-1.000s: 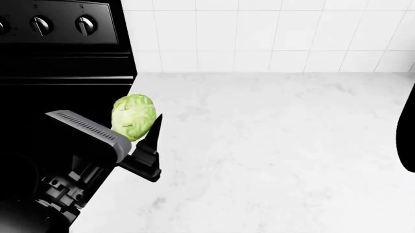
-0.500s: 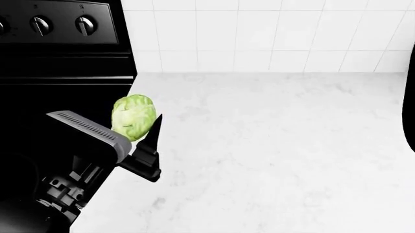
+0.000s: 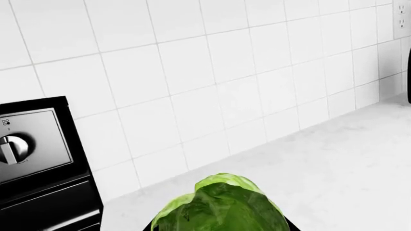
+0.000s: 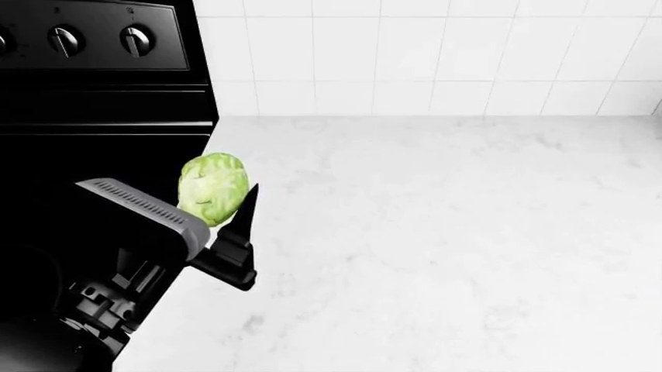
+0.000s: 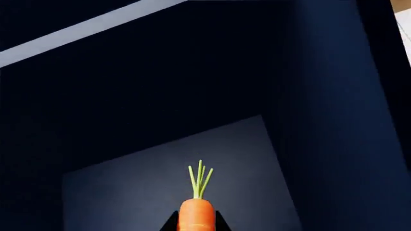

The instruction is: Pick the brussel sprout, carrot from the counter and place them in the cabinet. Then close the cabinet.

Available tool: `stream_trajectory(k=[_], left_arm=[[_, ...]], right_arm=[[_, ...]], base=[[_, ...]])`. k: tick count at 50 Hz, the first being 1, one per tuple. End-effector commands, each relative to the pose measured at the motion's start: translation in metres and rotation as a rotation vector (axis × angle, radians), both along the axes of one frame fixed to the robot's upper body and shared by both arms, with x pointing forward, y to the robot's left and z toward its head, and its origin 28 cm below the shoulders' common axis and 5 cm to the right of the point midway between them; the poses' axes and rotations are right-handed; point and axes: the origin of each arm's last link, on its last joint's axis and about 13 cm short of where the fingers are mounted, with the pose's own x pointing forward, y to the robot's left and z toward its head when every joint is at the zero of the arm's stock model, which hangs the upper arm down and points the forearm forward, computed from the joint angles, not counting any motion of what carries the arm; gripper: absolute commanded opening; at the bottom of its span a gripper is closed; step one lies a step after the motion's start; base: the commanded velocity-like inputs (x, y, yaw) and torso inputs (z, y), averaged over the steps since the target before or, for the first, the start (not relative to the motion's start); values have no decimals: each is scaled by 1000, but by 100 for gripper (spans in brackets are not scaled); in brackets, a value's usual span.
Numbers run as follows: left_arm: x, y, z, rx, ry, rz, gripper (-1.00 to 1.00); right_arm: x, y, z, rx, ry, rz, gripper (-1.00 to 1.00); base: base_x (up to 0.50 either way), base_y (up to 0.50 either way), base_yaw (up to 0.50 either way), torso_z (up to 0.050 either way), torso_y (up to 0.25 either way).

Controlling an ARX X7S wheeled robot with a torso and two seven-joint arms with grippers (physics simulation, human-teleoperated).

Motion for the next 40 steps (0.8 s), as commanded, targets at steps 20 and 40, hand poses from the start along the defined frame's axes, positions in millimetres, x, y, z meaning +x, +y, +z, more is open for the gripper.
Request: stream_trajectory(k=[20,40], left_arm=[[1,1,-4,-14,3,8,-100],[0,2,-5,-16,5,7,-100]], right_arm=[[17,-22,-24,56,262,-54,100],[15,-17,-21,-5,201,46,100]], base=[[2,-3,-3,1,-3],[2,-3,-3,0,-3]])
